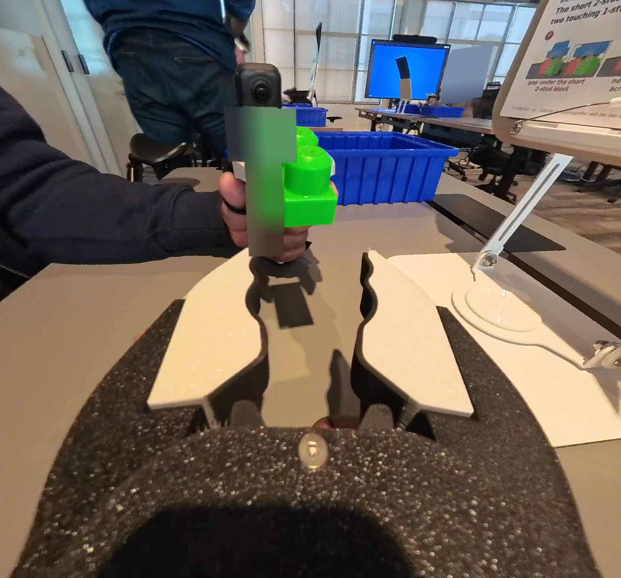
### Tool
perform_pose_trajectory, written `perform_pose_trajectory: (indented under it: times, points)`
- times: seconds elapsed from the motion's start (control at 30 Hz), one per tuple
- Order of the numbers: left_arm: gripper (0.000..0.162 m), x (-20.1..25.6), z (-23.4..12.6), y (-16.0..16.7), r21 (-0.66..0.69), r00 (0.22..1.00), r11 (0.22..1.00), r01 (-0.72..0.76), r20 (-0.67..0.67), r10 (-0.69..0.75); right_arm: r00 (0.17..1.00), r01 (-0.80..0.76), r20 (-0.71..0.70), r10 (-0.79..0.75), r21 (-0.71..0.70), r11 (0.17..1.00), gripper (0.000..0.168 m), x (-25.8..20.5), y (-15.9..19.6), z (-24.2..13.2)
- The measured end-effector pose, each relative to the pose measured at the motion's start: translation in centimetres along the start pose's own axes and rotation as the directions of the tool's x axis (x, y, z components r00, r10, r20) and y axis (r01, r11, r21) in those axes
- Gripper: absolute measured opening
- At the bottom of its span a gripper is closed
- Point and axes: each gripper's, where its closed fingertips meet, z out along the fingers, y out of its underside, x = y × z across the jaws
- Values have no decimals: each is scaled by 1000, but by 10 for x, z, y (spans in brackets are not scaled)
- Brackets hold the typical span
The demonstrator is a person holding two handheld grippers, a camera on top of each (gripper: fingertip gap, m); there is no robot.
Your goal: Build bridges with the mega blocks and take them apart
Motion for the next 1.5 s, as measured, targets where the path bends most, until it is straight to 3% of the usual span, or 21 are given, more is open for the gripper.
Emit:
perform_pose_trajectory:
  times: [1.5]
  points:
    - [36, 22, 12, 10, -25, 993, 999, 47, -111, -49, 999, 48, -28, -46, 63, 997, 53, -7, -8, -4]
